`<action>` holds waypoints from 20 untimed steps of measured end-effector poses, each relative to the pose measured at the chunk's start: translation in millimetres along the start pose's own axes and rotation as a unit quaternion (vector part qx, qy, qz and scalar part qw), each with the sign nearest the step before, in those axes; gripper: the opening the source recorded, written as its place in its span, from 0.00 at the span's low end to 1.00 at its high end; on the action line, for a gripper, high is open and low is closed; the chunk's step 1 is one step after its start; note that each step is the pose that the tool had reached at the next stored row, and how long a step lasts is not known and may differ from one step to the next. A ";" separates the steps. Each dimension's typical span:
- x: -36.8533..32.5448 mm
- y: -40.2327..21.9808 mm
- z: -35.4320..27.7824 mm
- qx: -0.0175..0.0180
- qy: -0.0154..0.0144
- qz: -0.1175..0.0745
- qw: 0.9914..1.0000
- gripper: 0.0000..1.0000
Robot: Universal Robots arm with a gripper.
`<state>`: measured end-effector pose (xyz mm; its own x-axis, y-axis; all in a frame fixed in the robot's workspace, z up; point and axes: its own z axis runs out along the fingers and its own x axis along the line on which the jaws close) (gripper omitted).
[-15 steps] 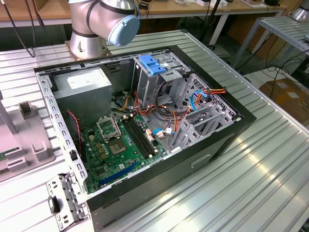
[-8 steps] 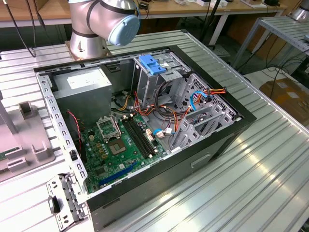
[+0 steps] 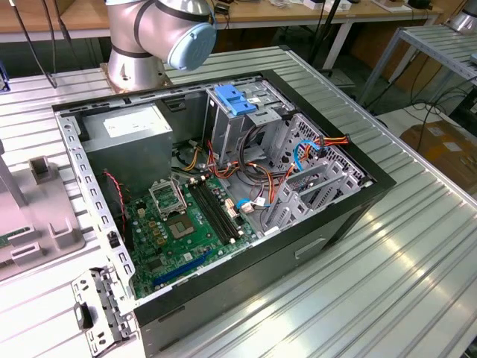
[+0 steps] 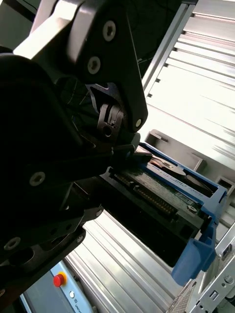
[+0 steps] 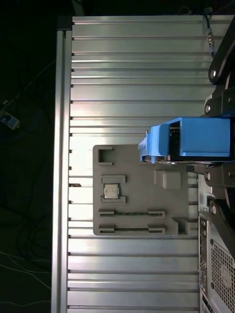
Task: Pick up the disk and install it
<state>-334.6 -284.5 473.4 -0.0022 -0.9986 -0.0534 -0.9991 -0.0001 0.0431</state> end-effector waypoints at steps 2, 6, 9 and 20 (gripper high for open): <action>0.0 -3.2 -0.1 0.000 0.000 0.000 1.000 0.36; 0.0 -8.6 -0.3 0.000 0.000 0.000 1.000 0.36; 0.0 -11.8 -0.5 0.000 0.000 0.000 1.000 0.36; -0.1 -26.5 -1.1 0.000 0.000 0.000 1.000 0.36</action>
<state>-308.0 -284.5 473.4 -0.0022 -0.9986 -0.0534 -0.9991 -0.0001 0.0431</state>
